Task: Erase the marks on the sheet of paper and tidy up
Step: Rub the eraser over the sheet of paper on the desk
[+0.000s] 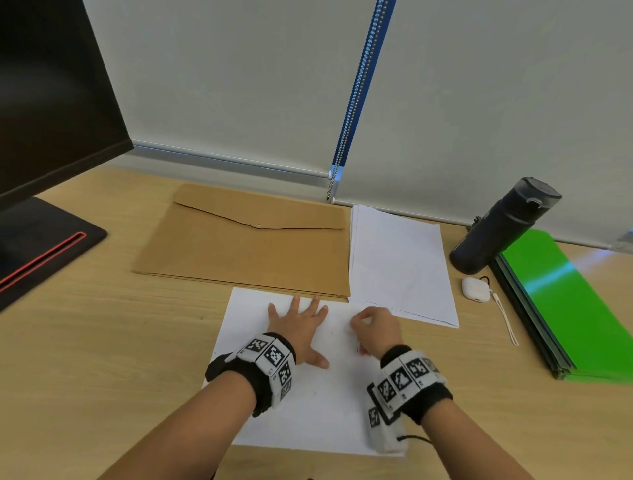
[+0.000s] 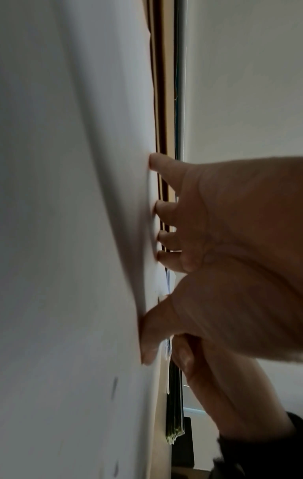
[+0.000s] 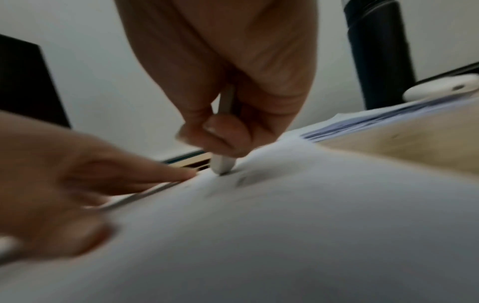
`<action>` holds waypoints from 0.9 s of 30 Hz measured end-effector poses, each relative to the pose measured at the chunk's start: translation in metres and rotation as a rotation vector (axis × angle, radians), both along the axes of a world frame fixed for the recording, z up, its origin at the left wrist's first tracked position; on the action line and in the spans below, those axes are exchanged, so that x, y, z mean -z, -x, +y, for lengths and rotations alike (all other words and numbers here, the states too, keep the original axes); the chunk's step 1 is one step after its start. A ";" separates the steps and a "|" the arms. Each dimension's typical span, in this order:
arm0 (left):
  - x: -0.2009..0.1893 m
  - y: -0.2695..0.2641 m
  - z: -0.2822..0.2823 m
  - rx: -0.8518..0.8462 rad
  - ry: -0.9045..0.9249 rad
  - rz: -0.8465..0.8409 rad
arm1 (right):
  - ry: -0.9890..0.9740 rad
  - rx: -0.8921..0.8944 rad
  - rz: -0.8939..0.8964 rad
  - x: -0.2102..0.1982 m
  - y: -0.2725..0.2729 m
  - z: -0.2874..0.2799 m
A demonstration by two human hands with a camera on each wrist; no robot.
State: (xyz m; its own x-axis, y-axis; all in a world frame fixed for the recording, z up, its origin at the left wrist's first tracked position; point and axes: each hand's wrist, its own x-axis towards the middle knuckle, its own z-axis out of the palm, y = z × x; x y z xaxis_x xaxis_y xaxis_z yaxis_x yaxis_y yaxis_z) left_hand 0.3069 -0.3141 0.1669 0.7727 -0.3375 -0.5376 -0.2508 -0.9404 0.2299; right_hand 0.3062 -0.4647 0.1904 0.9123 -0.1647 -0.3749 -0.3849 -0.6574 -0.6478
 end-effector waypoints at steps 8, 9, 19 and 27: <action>-0.001 0.000 0.001 0.012 -0.001 -0.001 | -0.035 -0.091 0.042 0.001 0.013 0.017; -0.002 0.000 0.001 0.014 -0.007 -0.002 | -0.022 -0.030 0.002 0.001 0.005 0.011; -0.003 0.001 0.001 0.013 -0.006 0.001 | -0.008 -0.051 0.053 0.000 0.001 0.012; -0.001 0.000 0.000 0.006 0.001 0.006 | -0.060 -0.108 0.153 0.000 0.010 0.023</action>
